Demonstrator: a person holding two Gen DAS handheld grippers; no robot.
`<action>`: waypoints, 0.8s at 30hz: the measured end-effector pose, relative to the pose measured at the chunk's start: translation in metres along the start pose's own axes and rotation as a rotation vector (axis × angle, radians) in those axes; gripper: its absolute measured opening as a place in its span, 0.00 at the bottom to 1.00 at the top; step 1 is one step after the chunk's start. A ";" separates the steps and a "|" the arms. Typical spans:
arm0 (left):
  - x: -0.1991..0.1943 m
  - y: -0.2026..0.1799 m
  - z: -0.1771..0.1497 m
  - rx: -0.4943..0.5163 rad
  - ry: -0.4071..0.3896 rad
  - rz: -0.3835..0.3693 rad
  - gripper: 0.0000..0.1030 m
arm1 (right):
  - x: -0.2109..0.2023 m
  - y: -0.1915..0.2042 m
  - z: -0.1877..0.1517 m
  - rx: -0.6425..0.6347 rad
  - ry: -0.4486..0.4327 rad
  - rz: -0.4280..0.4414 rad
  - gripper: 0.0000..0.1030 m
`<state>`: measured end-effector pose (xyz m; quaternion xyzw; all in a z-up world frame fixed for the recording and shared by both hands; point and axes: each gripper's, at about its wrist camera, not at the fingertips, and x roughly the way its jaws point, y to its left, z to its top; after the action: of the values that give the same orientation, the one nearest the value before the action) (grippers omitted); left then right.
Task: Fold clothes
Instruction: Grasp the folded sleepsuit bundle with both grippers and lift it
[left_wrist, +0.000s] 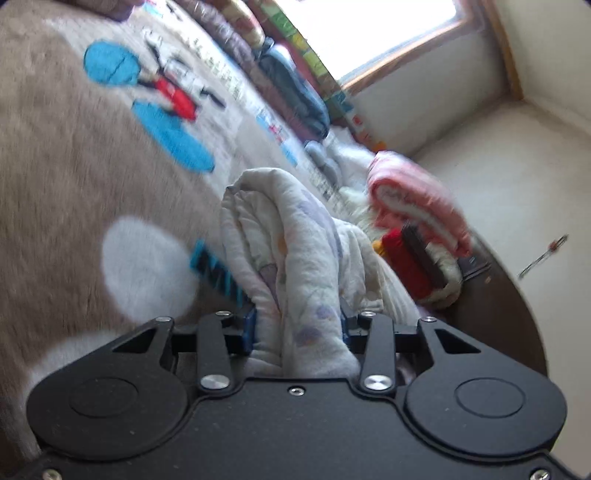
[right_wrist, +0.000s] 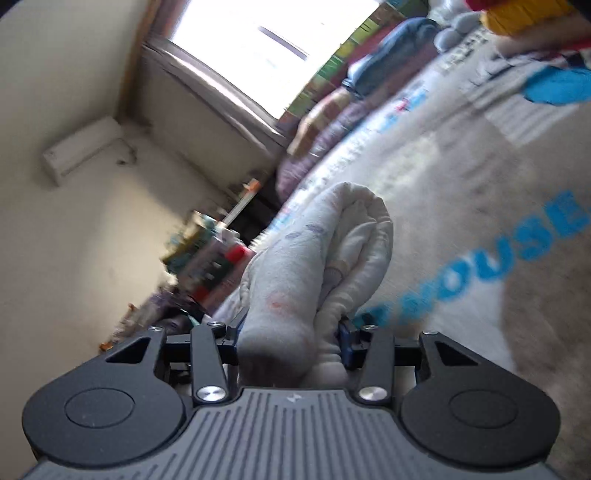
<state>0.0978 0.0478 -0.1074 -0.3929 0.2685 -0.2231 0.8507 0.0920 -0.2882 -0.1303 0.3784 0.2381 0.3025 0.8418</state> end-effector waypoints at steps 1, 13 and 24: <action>-0.002 -0.002 0.004 0.015 -0.018 -0.002 0.37 | 0.003 0.002 0.004 -0.009 -0.001 0.011 0.45; 0.011 0.016 0.076 -0.003 -0.204 0.004 0.37 | 0.081 0.005 0.055 -0.017 0.028 0.117 0.45; 0.049 0.067 0.189 -0.007 -0.323 0.058 0.37 | 0.238 0.011 0.125 -0.096 0.128 0.181 0.45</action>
<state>0.2653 0.1617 -0.0704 -0.4186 0.1403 -0.1314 0.8876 0.3343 -0.1798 -0.0876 0.3376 0.2412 0.4119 0.8113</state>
